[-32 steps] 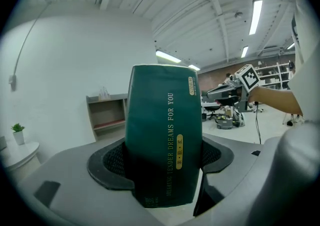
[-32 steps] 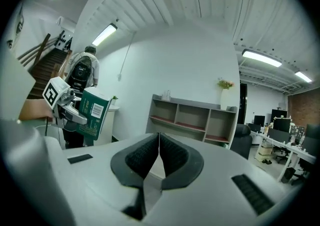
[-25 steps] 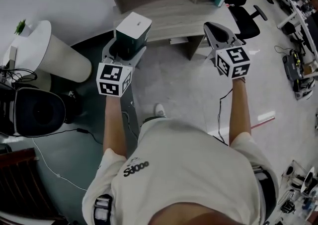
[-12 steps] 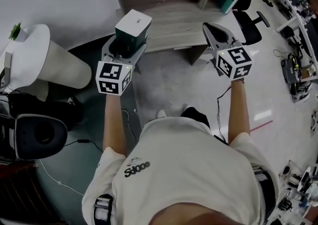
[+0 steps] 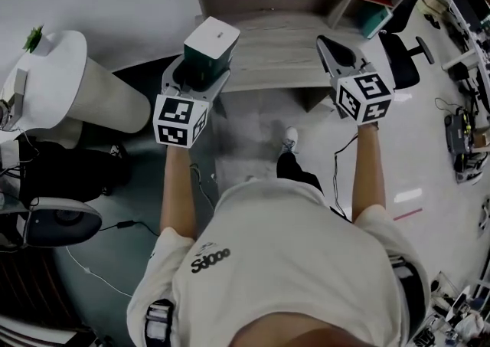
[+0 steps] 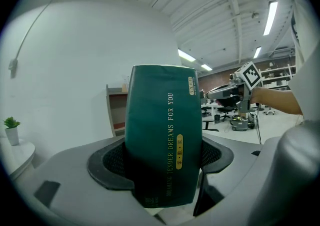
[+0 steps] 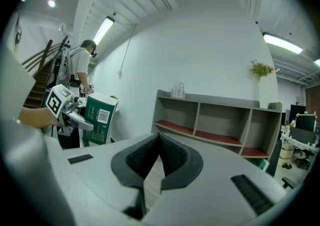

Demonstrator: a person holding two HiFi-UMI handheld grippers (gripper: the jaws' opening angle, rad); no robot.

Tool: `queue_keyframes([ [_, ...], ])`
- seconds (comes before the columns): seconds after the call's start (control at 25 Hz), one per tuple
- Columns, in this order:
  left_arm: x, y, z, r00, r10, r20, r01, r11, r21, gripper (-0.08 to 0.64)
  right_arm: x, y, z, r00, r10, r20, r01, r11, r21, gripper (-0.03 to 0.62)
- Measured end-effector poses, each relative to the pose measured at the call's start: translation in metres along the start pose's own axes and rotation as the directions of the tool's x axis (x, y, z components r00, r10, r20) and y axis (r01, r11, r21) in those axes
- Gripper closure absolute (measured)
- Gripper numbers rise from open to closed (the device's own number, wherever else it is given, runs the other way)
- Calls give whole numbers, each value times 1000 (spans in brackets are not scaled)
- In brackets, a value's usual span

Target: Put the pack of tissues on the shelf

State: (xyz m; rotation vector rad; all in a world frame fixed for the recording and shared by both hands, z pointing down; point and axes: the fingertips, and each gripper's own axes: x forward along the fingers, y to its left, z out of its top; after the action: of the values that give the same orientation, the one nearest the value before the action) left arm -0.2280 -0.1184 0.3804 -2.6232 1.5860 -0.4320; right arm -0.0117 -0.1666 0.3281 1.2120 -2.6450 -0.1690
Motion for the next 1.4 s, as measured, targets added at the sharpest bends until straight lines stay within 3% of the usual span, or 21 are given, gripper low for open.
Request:
queue_keyframes([
  [0.32, 76, 36, 29, 995, 92, -35, -90, 995, 36, 179, 77, -73, 0, 997, 67, 41, -67, 998, 7, 594],
  [0.52, 138, 50, 66, 988, 148, -45, -144, 987, 73, 179, 124, -135, 3, 991, 123, 46, -123, 992, 13, 594],
  [0.68, 183, 63, 87, 976, 210, -53, -205, 975, 84, 179, 161, -175, 0, 982, 185, 43, -186, 983, 12, 594],
  [0.96, 245, 81, 93, 947, 298, -120, -285, 951, 119, 178, 212, -223, -21, 964, 264, 24, -265, 964, 26, 594],
  [1.2, 280, 95, 97, 920, 357, -165, -316, 921, 228, 179, 238, -242, -35, 948, 318, 22, -317, 948, -35, 594],
  [1.4, 306, 115, 93, 900, 382, -210, -295, 889, 351, 179, 248, -244, -26, 912, 392, 117, -404, 909, 101, 594],
])
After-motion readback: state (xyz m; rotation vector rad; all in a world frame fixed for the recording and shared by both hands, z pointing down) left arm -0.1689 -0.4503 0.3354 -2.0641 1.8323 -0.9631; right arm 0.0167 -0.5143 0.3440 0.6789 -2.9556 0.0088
